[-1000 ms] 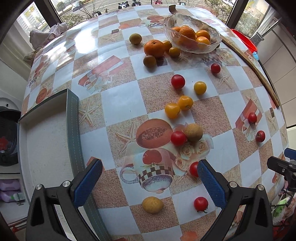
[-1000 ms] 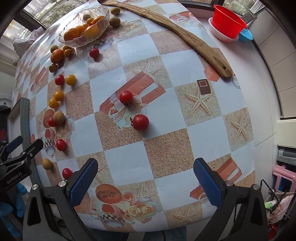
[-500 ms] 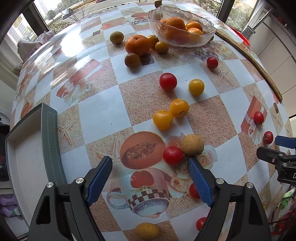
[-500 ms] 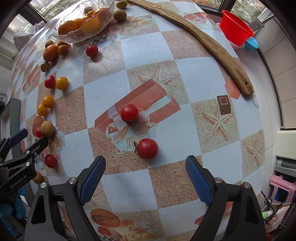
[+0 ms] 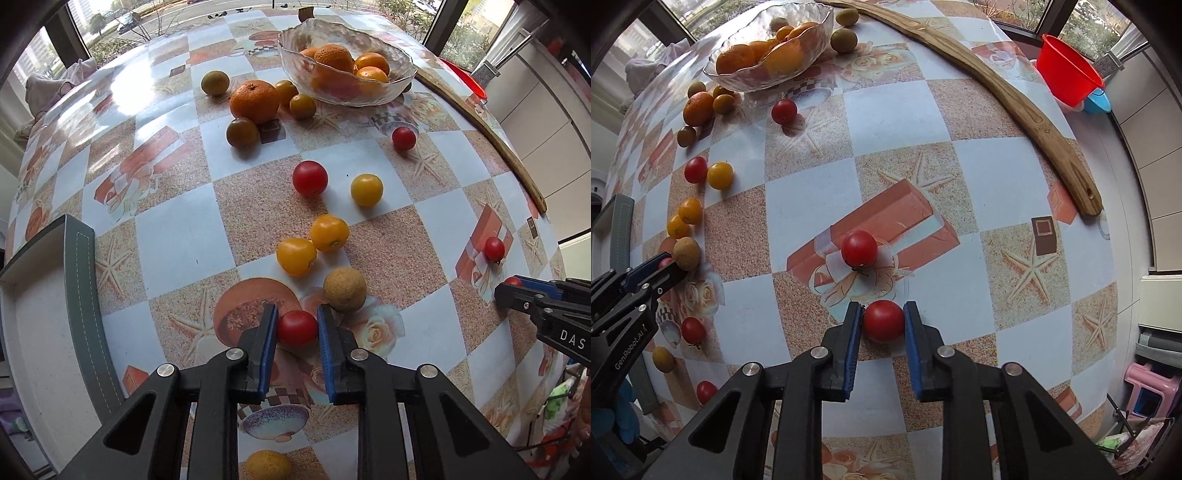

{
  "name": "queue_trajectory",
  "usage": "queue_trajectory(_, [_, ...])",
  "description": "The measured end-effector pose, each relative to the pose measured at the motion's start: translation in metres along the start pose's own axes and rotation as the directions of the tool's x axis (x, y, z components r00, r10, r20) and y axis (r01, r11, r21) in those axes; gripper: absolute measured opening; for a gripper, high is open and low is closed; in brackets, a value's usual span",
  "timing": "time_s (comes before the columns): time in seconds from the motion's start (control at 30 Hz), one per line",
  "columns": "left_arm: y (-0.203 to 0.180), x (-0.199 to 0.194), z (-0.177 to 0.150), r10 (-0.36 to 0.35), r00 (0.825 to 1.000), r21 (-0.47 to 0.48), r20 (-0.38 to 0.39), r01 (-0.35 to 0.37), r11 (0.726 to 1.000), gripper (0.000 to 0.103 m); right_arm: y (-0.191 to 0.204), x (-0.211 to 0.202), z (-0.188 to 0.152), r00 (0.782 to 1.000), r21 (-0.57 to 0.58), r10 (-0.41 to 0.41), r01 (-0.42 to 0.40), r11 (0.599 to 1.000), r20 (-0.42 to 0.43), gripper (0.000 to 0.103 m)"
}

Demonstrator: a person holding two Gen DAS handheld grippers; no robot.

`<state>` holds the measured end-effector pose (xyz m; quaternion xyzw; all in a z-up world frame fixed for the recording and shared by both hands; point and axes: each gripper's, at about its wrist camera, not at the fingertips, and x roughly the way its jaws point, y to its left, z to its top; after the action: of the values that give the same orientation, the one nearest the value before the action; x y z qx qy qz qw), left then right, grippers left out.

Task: Organize fruits
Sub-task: 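Grasp a red cherry tomato with the left tool while the right tool grasps another, then carry both red tomatoes into the white tray and open both tools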

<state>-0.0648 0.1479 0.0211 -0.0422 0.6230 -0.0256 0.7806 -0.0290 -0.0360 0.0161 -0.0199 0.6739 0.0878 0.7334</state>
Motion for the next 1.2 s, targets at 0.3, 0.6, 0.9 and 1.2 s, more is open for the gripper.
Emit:
queue_trajectory(0.3, [0.021,-0.027,-0.017,-0.041,0.999,-0.067,0.025,0.042,0.997,0.023,0.001,-0.016,-0.007,0.996,0.046,0.094,-0.093,0.995,-0.001,0.025])
queue_trajectory(0.6, [0.049,-0.063,-0.031,-0.034,0.996,-0.127,0.083,0.044,0.991,0.023,0.02,-0.036,-0.018,0.991,-0.031,0.131,-0.131,0.991,-0.001,0.025])
queue_trajectory(0.9, [0.1,-0.089,-0.046,0.029,0.991,-0.224,0.132,0.002,0.975,0.023,0.104,-0.055,-0.008,0.984,-0.194,0.178,-0.176,0.965,-0.006,0.025])
queue_trajectory(1.2, [0.178,-0.104,-0.066,0.129,0.98,-0.347,0.151,-0.07,0.935,0.023,0.205,-0.05,-0.001,0.971,-0.336,0.233,-0.236,0.912,-0.048,0.025])
